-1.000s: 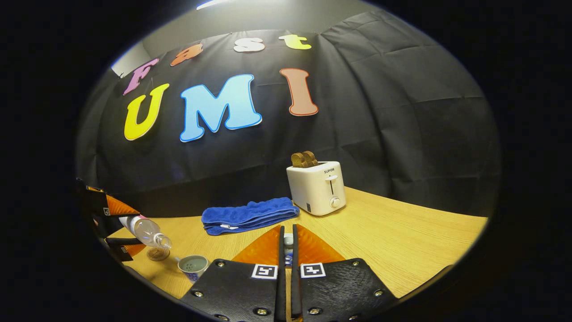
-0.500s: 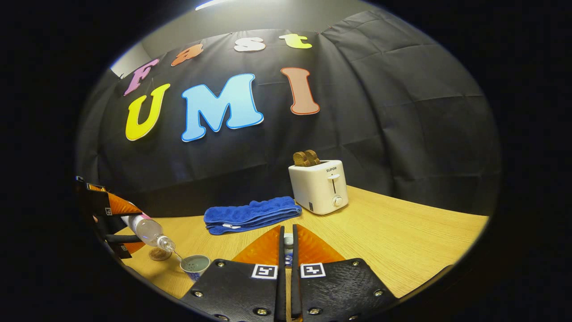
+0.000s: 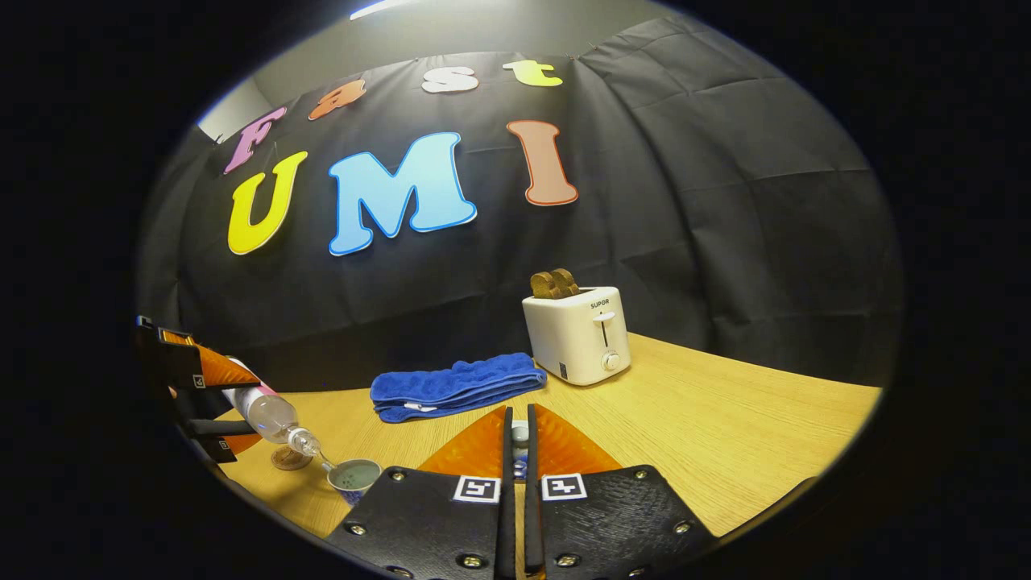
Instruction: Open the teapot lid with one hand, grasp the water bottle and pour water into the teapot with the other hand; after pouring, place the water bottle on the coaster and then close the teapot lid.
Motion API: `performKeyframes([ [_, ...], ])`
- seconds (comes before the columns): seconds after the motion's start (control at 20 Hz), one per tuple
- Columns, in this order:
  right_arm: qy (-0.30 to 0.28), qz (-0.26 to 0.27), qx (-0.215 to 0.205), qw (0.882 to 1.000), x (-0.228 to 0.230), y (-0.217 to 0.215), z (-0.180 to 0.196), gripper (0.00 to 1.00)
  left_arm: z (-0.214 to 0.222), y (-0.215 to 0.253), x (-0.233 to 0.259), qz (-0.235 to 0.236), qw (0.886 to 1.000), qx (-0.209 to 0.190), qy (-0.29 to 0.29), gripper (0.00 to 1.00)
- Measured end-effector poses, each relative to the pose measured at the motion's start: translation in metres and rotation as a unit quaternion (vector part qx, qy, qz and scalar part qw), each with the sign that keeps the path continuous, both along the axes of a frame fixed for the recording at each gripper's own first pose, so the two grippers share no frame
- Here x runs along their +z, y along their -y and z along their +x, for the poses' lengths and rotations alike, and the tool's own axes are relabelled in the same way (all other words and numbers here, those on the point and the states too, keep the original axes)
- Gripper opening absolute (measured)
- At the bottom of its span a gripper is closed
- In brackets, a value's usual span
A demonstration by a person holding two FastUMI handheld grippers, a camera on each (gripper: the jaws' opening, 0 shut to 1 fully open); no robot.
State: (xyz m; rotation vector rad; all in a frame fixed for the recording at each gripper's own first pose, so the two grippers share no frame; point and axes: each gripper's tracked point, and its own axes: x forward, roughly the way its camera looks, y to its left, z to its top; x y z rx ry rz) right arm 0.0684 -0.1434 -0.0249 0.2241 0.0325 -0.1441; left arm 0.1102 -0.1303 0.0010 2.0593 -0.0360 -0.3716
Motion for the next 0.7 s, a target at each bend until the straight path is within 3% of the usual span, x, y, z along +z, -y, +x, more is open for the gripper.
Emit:
performKeyframes([
  [0.7, -0.001, 0.002, 0.003, 1.0, -0.001, 0.0, 0.0, 0.05, 0.002, 0.0, 0.017, 0.027, 1.0, -0.002, 0.013, 0.85],
])
